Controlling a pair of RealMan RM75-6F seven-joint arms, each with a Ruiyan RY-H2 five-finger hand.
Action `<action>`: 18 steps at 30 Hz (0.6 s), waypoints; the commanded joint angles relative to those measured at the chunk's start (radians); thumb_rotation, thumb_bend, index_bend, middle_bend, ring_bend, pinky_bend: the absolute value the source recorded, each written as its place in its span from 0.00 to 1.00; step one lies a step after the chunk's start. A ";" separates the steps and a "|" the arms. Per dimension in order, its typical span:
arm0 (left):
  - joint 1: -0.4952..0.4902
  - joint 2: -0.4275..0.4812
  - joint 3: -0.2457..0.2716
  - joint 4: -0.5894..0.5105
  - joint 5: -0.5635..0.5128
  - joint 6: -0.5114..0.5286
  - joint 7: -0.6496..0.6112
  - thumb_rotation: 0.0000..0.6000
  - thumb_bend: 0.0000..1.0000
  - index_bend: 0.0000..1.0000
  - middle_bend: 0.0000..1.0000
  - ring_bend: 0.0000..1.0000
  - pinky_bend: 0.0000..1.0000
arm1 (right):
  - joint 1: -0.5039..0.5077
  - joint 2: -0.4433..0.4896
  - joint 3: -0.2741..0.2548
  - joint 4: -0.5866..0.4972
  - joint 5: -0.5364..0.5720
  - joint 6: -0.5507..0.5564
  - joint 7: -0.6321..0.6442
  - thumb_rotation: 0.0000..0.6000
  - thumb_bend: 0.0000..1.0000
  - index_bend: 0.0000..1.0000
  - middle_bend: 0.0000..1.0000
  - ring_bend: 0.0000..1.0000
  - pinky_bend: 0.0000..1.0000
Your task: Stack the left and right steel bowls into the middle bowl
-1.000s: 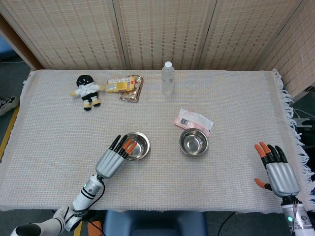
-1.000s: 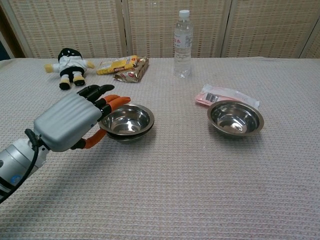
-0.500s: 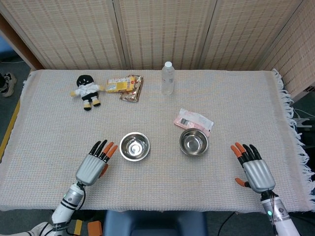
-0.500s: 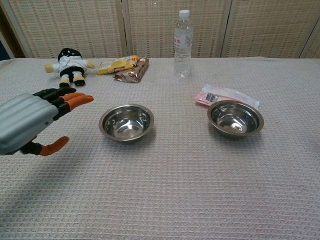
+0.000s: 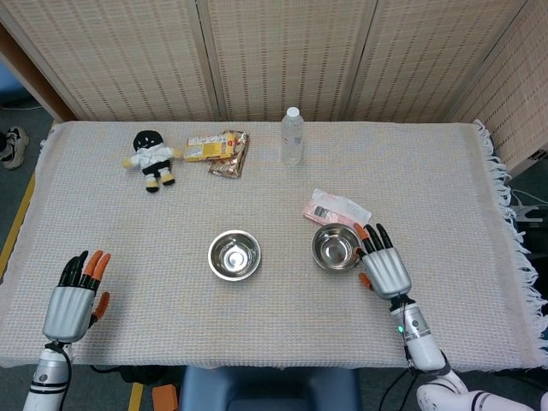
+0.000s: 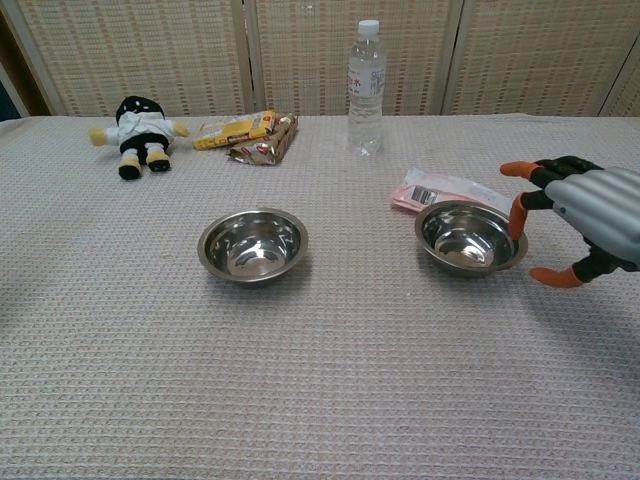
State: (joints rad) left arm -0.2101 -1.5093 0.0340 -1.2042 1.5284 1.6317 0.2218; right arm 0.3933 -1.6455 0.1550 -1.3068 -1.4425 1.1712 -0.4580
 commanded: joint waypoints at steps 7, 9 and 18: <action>0.017 0.027 -0.029 -0.023 0.006 0.006 -0.025 1.00 0.43 0.00 0.06 0.00 0.11 | 0.074 -0.118 0.008 0.128 0.053 -0.070 -0.016 1.00 0.23 0.46 0.00 0.00 0.00; 0.017 0.029 -0.032 -0.026 0.009 -0.001 -0.025 1.00 0.43 0.00 0.06 0.00 0.11 | 0.077 -0.128 0.005 0.142 0.056 -0.069 -0.009 1.00 0.23 0.48 0.00 0.00 0.00; 0.018 0.036 -0.047 -0.028 0.011 -0.022 -0.029 1.00 0.43 0.00 0.06 0.00 0.11 | 0.095 -0.170 -0.007 0.209 -0.007 0.004 0.077 1.00 0.42 0.86 0.11 0.00 0.00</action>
State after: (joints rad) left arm -0.1919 -1.4739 -0.0124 -1.2321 1.5401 1.6101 0.1921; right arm 0.4847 -1.8100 0.1511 -1.1038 -1.4440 1.1704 -0.3871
